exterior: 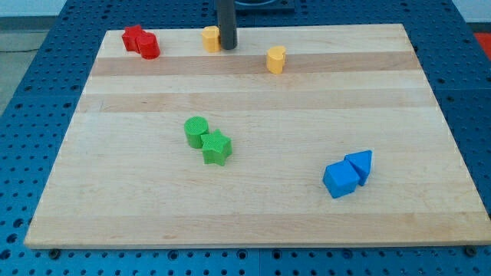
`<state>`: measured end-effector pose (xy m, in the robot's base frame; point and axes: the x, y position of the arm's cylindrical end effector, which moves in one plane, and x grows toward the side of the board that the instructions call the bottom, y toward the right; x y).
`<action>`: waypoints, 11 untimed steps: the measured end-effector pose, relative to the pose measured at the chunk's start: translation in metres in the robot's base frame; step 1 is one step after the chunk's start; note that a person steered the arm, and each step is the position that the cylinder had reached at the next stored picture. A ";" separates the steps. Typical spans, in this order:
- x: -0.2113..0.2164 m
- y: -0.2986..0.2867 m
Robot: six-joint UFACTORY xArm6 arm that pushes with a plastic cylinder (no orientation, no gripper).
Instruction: Push the yellow hexagon to the right of the red circle
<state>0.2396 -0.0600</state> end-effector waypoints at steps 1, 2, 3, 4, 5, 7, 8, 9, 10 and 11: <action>-0.001 -0.013; -0.002 -0.002; -0.007 0.005; -0.017 0.003; -0.021 -0.009; -0.021 -0.044; -0.018 -0.041; -0.006 -0.040; -0.006 -0.053; -0.006 -0.064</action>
